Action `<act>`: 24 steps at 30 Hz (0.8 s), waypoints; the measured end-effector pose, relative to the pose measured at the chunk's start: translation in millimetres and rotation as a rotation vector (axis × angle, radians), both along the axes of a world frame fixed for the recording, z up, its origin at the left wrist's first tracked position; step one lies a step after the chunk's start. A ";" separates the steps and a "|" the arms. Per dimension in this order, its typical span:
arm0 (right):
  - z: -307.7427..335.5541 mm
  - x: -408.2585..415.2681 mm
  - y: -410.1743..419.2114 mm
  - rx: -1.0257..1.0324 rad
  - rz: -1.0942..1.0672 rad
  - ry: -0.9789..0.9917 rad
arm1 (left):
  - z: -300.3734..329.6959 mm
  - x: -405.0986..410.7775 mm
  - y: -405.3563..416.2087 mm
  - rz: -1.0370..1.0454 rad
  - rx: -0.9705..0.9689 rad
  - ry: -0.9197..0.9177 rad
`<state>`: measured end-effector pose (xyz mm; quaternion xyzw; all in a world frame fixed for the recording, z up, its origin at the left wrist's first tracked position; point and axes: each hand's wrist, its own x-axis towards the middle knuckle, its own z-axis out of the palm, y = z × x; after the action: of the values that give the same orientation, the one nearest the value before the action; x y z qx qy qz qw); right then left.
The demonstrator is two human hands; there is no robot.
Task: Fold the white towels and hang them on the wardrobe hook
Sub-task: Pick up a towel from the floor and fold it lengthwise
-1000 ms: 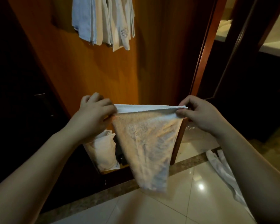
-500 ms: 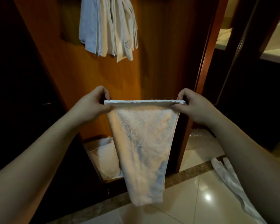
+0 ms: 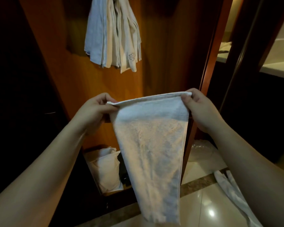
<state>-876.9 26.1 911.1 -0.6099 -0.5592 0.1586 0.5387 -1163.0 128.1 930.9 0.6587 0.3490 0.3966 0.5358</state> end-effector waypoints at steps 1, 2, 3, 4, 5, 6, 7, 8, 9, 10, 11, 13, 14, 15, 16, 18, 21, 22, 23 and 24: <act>3.7 -4.2 -0.2 0.057 -0.037 0.007 | 4.3 0.5 -2.3 0.015 0.040 -0.053; 7.9 -7.8 -0.4 0.103 -0.060 0.021 | 9.2 0.7 -4.8 0.020 0.081 -0.130; 14.0 -12.2 -1.1 0.147 -0.069 0.049 | 12.9 0.3 -5.7 0.013 0.113 -0.219; 21.3 -16.5 -1.0 0.184 -0.077 0.081 | 17.1 1.1 -8.4 -0.006 0.120 -0.306; 28.8 -20.3 -0.4 0.211 -0.089 0.101 | 18.6 2.2 -10.1 -0.039 0.092 -0.357; 34.2 -22.8 1.6 0.226 -0.102 0.107 | 18.6 4.8 -12.5 -0.074 0.039 -0.361; 37.7 -24.8 3.1 0.231 -0.099 0.098 | 16.9 7.4 -13.6 -0.088 -0.024 -0.330; 39.3 -25.8 4.6 0.223 -0.090 0.083 | 16.3 9.3 -15.3 -0.084 -0.081 -0.287; 39.6 -25.9 5.8 0.205 -0.083 0.069 | 16.1 9.8 -15.2 -0.072 -0.108 -0.265; 40.4 -25.9 6.2 0.190 -0.078 0.064 | 17.4 8.9 -15.3 -0.064 -0.121 -0.271; 41.5 -25.8 6.7 0.187 -0.065 0.079 | 18.2 7.2 -14.6 -0.066 -0.122 -0.294; 44.3 -24.9 7.0 0.218 0.015 0.233 | 22.5 5.7 -16.8 -0.074 -0.132 -0.342; 43.3 -23.1 7.4 0.211 0.090 0.367 | 24.1 7.2 -19.1 -0.084 -0.144 -0.357; 39.0 -20.3 6.9 0.172 0.198 0.531 | 23.6 9.0 -19.8 -0.099 -0.163 -0.362; 31.1 -18.6 4.9 0.088 0.322 0.703 | 22.5 12.4 -22.4 -0.115 -0.195 -0.357; 3.4 -18.2 0.9 -0.118 0.539 0.918 | 13.6 17.4 -25.0 -0.135 -0.266 -0.323; -35.6 -14.2 -3.2 -0.246 0.645 0.996 | -4.2 18.1 -27.4 -0.106 -0.361 -0.277; -40.2 -12.2 -2.4 -0.272 0.649 1.001 | -9.0 16.1 -27.9 -0.099 -0.381 -0.268; -42.4 -9.1 -0.8 -0.289 0.652 1.005 | -13.2 13.4 -27.6 -0.096 -0.387 -0.258; -41.6 -6.8 0.4 -0.297 0.648 1.004 | -16.1 10.2 -27.7 -0.094 -0.384 -0.247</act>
<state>-883.7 26.5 869.4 -0.3283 -0.3659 0.6584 0.5699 -1152.8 100.4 914.9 0.5066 0.3188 0.3755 0.7077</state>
